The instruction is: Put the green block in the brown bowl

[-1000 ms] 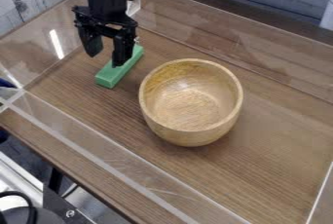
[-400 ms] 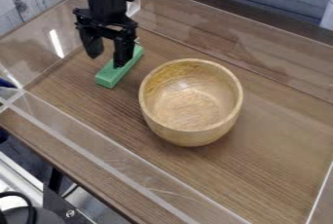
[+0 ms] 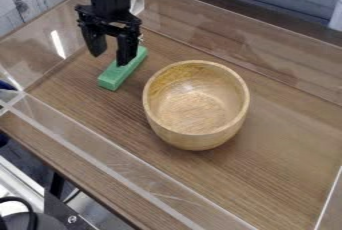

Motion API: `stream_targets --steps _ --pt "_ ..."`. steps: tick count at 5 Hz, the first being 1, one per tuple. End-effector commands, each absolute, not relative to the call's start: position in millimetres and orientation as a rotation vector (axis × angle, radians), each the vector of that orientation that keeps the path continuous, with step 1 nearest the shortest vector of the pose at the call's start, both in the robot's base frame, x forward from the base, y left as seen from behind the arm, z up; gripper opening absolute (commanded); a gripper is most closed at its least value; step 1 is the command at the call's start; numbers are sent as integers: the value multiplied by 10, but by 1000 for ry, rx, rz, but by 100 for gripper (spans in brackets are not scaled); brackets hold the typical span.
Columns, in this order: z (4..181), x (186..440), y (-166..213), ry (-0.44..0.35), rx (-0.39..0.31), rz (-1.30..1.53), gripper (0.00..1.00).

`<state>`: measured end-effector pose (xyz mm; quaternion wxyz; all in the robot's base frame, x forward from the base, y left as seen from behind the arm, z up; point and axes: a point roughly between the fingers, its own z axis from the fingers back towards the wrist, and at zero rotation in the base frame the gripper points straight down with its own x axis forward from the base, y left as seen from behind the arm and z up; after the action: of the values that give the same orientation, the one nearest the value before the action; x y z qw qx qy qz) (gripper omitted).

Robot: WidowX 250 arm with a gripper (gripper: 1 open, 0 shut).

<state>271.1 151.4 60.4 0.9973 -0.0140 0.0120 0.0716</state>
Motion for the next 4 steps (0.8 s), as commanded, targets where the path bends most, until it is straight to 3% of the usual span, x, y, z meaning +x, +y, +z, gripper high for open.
stream_targets --steps 1,3,4 --pt "734 2793 1613 -30 -1 157 100" --pt "752 2792 1594 -33 -11 154 100" --pt "650 2808 1603 -18 -10 156 100"
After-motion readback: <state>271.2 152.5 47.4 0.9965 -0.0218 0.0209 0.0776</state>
